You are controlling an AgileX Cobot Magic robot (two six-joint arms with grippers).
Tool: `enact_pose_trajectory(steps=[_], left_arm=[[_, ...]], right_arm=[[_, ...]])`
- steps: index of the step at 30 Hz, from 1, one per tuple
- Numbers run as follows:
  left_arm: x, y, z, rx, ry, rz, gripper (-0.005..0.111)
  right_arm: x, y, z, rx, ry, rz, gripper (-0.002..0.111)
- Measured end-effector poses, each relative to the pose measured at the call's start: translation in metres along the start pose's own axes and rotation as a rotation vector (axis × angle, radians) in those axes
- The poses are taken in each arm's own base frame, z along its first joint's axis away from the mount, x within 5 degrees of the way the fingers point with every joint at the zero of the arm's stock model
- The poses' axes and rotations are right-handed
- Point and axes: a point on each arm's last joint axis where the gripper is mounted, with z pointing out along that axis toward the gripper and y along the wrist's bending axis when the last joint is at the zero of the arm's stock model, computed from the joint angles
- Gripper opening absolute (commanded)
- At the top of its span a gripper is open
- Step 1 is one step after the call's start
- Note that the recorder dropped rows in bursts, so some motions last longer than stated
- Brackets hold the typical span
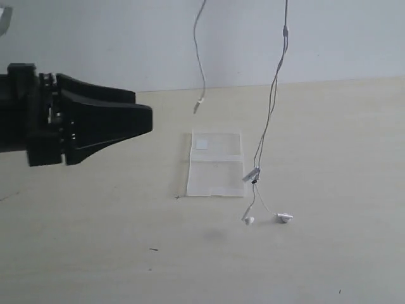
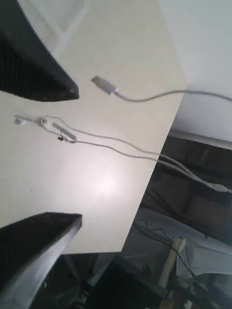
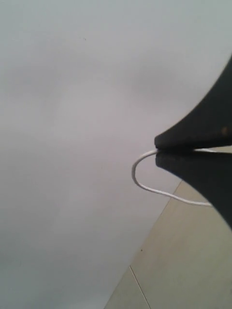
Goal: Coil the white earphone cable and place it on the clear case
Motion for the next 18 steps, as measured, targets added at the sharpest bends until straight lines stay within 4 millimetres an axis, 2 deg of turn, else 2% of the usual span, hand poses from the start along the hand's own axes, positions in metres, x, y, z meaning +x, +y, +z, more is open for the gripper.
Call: enact_pose_trajectory(steps=[5, 8, 11, 18], left_arm=[[-0.015, 0.007, 0.022, -0.074, 0.028, 0.088, 0.065], [-0.022, 0.004, 0.037, -0.049, 0.033, 0.111, 0.071], [-0.022, -0.001, 0.056, -0.013, 0.055, 0.124, 0.075], [-0.017, -0.005, 0.095, 0.002, 0.112, 0.137, 0.074]], right_arm=[[0.003, 0.0, 0.0, -0.004, 0.03, 0.0, 0.0], [0.003, 0.0, 0.0, -0.004, 0.032, 0.0, 0.0], [0.003, 0.0, 0.0, -0.005, 0.033, 0.0, 0.0], [0.003, 0.0, 0.0, -0.005, 0.034, 0.002, 0.0]])
